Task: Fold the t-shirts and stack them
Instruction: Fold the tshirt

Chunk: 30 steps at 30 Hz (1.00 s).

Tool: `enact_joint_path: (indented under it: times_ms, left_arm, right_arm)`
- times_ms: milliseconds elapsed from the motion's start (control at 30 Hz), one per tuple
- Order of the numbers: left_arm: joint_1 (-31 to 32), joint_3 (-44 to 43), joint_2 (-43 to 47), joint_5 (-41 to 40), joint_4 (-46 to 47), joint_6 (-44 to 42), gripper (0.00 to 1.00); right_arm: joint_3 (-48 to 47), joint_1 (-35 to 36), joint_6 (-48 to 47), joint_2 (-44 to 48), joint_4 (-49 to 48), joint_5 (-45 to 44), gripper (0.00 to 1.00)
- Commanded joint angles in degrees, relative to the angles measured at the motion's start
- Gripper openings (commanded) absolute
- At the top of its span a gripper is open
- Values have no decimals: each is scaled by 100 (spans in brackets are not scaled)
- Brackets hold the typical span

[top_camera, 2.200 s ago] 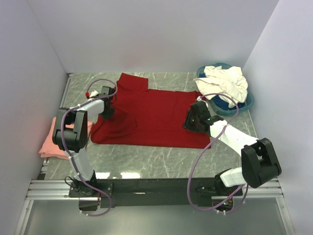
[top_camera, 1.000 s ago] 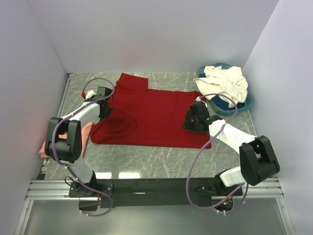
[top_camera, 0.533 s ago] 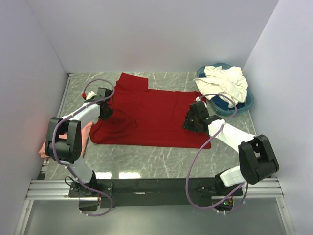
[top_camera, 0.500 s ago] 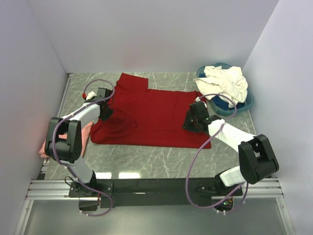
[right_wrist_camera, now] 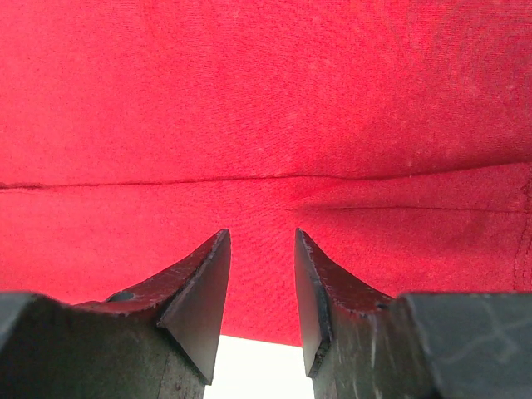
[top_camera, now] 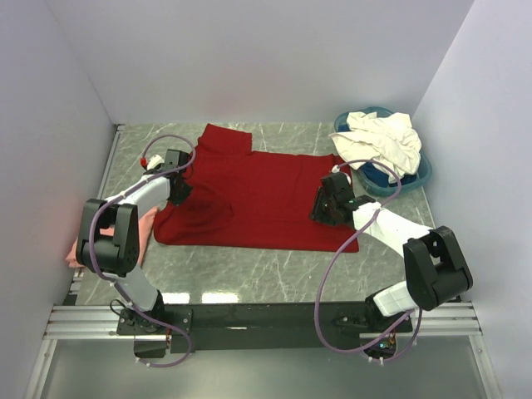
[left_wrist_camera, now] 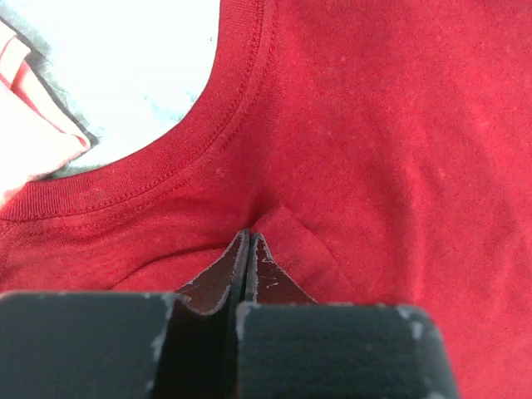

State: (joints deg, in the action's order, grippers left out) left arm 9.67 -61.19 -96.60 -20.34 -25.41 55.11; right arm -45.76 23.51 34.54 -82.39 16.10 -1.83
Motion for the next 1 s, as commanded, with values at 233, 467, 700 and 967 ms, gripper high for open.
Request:
enact_joint_path:
  times_ms: [233, 467, 700, 967]
  left_arm:
    - [0, -200, 246, -75, -25, -88, 1]
    - [8, -306, 431, -111, -113, -106, 1]
    - [0, -490, 546, -128, -192, -132, 1]
    - [-53, -798, 291, -225, -263, -124, 1]
  right_arm:
    - [-153, 31, -88, 21, -142, -37, 43]
    - [-144, 31, -88, 39, -142, -64, 44]
    - [-153, 31, -80, 48, -124, -90, 44]
    - [-126, 31, -97, 91, -124, -125, 44]
